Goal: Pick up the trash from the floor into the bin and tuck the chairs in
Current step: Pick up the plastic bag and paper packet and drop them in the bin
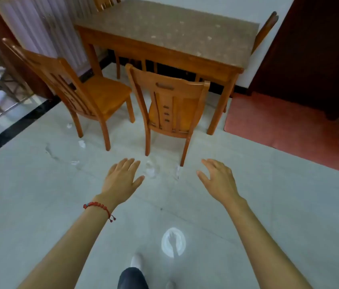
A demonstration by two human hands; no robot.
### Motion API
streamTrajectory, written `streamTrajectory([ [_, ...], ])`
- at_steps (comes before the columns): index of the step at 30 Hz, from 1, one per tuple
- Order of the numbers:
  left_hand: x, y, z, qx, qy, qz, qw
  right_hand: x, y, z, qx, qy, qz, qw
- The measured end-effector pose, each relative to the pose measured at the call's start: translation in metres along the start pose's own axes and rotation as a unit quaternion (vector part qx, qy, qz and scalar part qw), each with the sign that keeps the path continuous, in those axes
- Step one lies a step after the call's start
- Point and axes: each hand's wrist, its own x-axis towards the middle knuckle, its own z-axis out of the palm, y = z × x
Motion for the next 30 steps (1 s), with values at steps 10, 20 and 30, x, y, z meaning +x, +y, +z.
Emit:
streamTrajectory([
  [10,0.091,-0.062,0.027,-0.005,-0.028,0.006,1.000,0.084,-0.017,0.050,0.009,-0.037,0.040,0.998],
  [20,0.208,-0.132,0.040,-0.041,-0.092,0.027,0.995,0.180,-0.042,0.094,0.021,-0.098,0.102,0.990],
  [30,0.267,-0.146,0.073,-0.075,-0.125,0.029,0.989,0.236,-0.028,0.127,0.045,-0.113,0.137,0.983],
])
